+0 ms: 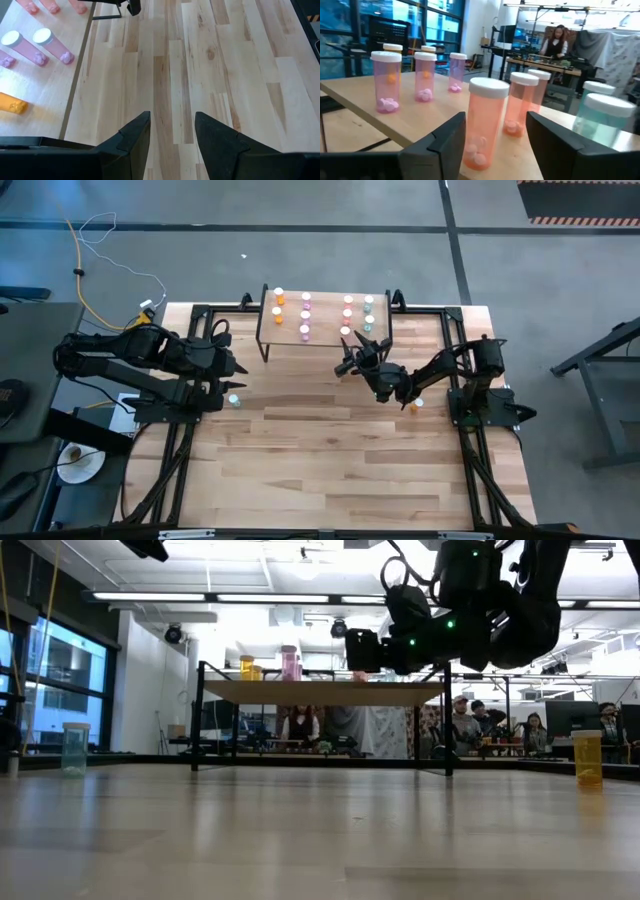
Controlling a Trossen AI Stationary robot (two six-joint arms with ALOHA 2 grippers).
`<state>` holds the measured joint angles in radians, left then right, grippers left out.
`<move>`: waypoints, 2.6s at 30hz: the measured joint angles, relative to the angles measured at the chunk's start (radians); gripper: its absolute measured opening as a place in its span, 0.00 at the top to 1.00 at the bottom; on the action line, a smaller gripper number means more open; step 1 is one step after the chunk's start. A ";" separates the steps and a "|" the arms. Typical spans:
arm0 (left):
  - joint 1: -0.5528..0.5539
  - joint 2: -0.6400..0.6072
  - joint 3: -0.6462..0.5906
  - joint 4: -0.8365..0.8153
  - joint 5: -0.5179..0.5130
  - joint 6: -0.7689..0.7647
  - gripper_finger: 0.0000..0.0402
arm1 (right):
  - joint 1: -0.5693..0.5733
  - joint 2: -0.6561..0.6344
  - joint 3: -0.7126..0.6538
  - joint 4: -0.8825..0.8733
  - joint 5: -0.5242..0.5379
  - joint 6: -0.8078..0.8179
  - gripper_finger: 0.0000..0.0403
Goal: Pick and place medicine bottles onto shelf by color
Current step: Put the blue pill bottle on the shelf aligned with other blue pill bottles
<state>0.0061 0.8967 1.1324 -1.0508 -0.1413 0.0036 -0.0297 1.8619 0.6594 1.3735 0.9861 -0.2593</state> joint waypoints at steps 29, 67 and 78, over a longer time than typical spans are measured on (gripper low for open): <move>0.000 0.000 0.000 0.000 0.000 -0.001 0.63 | 0.210 -0.139 0.000 0.028 0.169 -0.186 0.48; -0.026 -0.004 -0.135 -0.115 0.114 -0.312 0.52 | 0.721 -0.417 0.000 0.007 0.585 -0.291 0.48; -0.094 -0.003 -0.324 -0.092 0.112 -0.365 0.52 | 0.721 -0.417 0.000 0.007 0.585 -0.372 0.48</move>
<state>-0.0879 0.8936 0.8088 -1.1429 -0.0291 -0.3614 0.6914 1.4452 0.6598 1.3807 1.5711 -0.6311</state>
